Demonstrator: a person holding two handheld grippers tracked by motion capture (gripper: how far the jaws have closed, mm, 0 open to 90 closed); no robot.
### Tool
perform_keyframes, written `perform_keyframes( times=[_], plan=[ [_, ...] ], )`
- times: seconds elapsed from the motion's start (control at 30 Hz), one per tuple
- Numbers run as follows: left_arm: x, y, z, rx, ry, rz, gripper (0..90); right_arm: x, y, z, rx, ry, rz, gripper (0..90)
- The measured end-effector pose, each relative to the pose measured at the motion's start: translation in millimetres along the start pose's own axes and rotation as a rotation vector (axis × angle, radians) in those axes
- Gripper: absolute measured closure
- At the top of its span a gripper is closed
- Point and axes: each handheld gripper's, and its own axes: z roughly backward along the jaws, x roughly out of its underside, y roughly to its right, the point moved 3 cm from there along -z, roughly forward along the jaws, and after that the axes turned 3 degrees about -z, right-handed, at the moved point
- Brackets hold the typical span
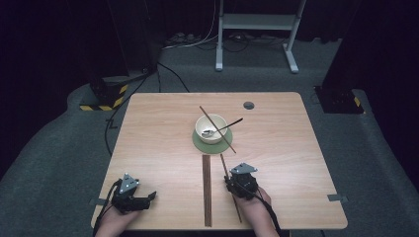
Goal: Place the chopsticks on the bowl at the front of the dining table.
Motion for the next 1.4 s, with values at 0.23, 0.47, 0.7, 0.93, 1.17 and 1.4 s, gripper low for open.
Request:
perform_keyframes(
  times=[0.23,0.47,0.7,0.93,1.17,1.4],
  plan=[
    [0.0,-0.1,0.1,-0.001,0.0,0.001,14.5,-2.6,0.6,-1.8,0.01,-0.004,-0.002,76.6],
    [0.0,-0.1,0.1,0.0,0.0,0.0,14.6,-2.5,4.1,-0.2,0.008,-0.018,-0.004,84.2],
    [0.0,0.0,0.0,0.001,0.001,0.001,14.5,-2.2,4.1,-0.1,0.011,-0.015,0.002,84.6],
    [0.0,-0.1,0.1,0.001,0.0,0.001,14.5,-6.3,4.7,8.6,0.004,0.022,0.002,84.5],
    [0.0,0.0,0.0,0.0,0.0,0.0,14.5,-17.5,-0.3,21.9,-0.004,0.074,0.036,84.5],
    [0.1,0.1,0.1,0.001,0.001,-0.001,14.6,-43.6,-4.7,33.6,0.002,0.12,0.068,84.5]
  ],
)
